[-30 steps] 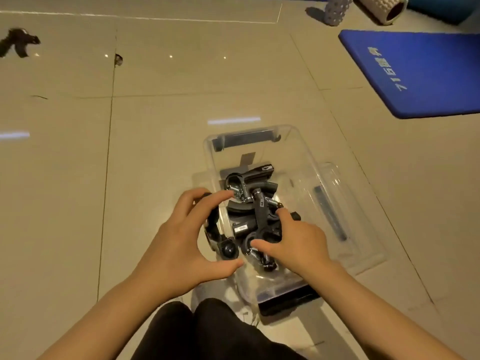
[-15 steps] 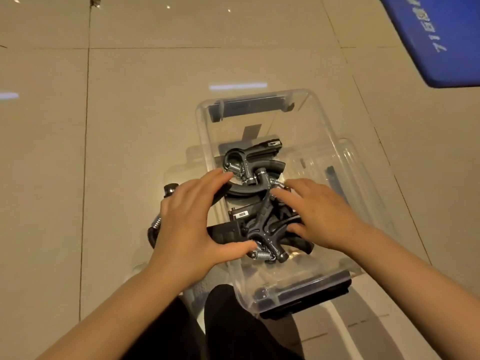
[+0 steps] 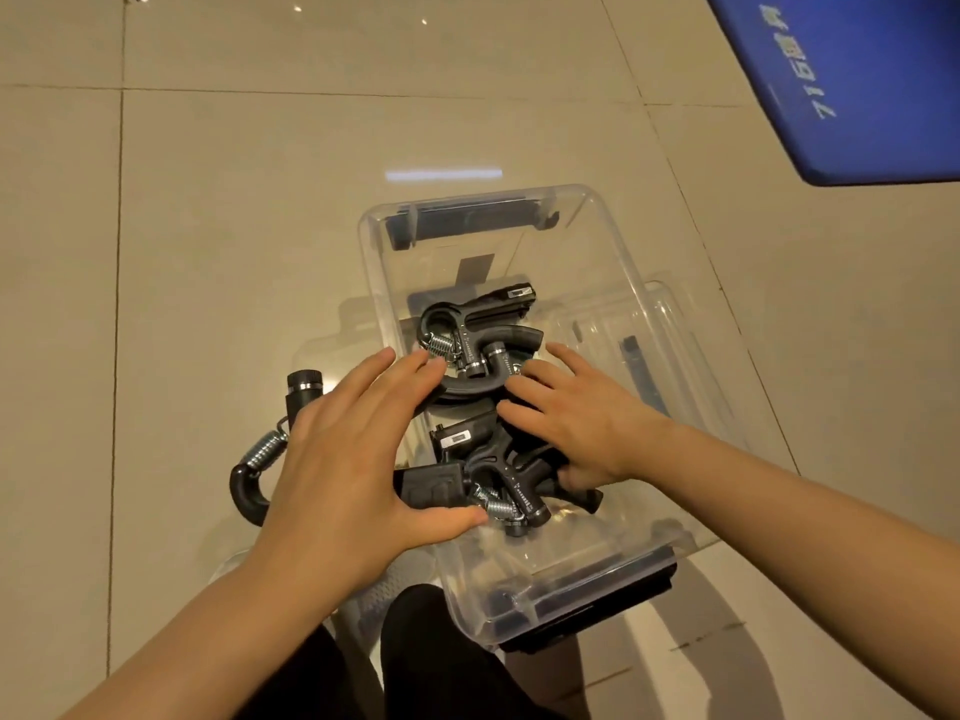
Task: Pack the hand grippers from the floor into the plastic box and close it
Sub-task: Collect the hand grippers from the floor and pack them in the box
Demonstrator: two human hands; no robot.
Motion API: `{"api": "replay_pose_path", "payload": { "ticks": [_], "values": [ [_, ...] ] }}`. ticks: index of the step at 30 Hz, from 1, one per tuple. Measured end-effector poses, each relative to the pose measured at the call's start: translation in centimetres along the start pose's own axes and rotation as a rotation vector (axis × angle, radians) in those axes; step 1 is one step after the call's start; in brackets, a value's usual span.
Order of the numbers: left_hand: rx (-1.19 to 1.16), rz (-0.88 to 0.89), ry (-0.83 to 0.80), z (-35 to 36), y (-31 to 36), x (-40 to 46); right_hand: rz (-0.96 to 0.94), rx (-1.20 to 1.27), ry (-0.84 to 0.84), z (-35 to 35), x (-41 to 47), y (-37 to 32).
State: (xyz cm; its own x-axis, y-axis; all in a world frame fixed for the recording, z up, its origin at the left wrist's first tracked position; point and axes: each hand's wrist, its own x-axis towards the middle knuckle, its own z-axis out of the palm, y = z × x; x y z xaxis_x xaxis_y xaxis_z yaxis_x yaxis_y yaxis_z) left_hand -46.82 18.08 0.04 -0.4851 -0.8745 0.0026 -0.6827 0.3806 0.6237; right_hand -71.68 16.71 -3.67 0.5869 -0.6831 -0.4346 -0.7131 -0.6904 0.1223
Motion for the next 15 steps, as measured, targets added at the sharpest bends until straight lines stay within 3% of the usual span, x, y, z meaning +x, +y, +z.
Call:
{"api": "replay_pose_path", "payload": {
  "ticks": [10, 15],
  "values": [
    [0.003, -0.006, -0.046, 0.0, -0.1, -0.2, 0.497, 0.204, 0.171, -2.7, 6.0, 5.1],
    [0.023, 0.011, -0.03, 0.1, -0.2, -0.1, 0.503, 0.256, 0.165, -0.1, 7.5, 5.4]
  ]
}}
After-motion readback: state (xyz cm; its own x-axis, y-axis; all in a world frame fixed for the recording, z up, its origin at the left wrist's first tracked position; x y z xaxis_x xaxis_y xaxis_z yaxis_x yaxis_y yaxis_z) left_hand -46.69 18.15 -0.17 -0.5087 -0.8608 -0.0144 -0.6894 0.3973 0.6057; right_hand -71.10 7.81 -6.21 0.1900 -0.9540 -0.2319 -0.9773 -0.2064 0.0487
